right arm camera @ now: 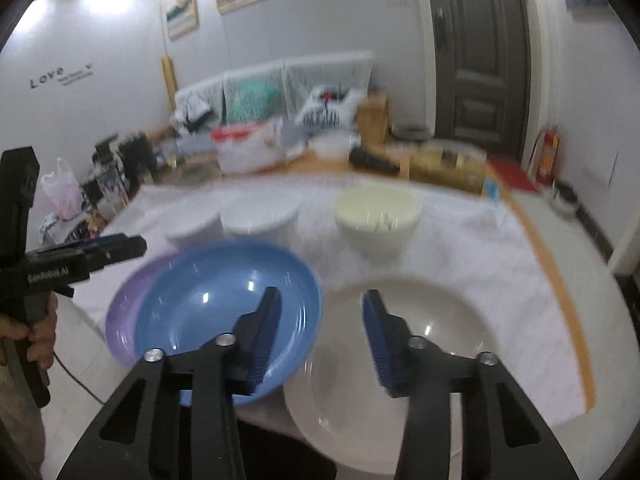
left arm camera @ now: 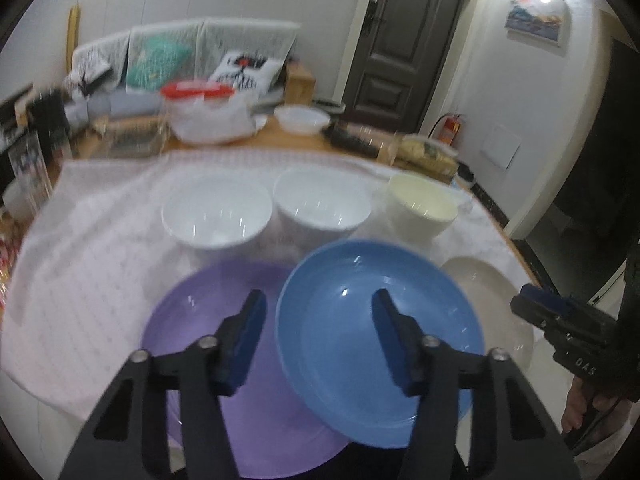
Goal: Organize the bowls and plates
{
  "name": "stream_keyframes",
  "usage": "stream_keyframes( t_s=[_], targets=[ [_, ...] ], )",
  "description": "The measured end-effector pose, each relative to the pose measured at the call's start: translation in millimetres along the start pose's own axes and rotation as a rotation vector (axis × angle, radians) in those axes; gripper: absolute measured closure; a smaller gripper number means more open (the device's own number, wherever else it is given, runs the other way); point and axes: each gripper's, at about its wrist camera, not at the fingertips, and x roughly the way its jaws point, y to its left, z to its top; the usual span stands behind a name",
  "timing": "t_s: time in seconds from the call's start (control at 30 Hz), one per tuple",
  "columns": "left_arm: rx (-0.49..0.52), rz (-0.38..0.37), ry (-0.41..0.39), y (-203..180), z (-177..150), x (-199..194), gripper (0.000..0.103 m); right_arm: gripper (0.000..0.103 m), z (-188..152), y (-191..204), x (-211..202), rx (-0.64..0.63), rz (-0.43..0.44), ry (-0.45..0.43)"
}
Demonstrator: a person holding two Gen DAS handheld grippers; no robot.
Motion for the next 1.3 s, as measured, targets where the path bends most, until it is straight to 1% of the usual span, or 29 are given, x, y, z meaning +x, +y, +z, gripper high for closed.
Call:
stream_keyframes(
  t_s=[0.07,0.13,0.33,0.4,0.47,0.53,0.57,0.77,0.93,1.1,1.23,1.3],
  targets=[
    [-0.022,0.003,0.035,7,-7,11,0.06,0.079,-7,-1,12,0.013,0.014,0.036],
    [-0.034,0.002,0.058,12,-12,20,0.07,0.082,-13,-3,23,0.035,0.029,0.073],
    [-0.065,-0.008,0.1,22,-22,36,0.078,0.084,-16,0,38,0.044,0.049,0.119],
    [-0.07,-0.006,0.107,25,-22,40,0.08,0.089,-18,1,43,0.048,0.054,0.137],
    [-0.075,-0.003,0.112,26,-24,43,0.081,0.091,-17,3,46,0.052,0.062,0.143],
    [-0.073,-0.001,0.12,25,-24,46,0.091,0.094,-18,4,47,0.048,0.064,0.141],
    [-0.073,-0.003,0.123,25,-24,47,0.093,0.094,-17,4,47,0.045,0.061,0.14],
    [-0.064,-0.003,0.119,23,-23,48,0.094,0.094,-16,5,48,0.041,0.058,0.137],
    [-0.038,-0.008,0.11,9,-15,47,0.094,0.094,-15,-2,44,0.052,0.04,0.117],
    [0.024,-0.037,0.093,-23,-4,50,0.094,0.094,-15,-23,29,0.08,-0.014,0.086],
    [0.082,-0.075,0.096,-60,4,59,0.094,0.094,-19,-48,15,0.111,-0.071,0.072],
    [0.116,-0.086,0.102,-78,4,65,0.094,0.094,-22,-62,8,0.116,-0.114,0.077]
  ],
)
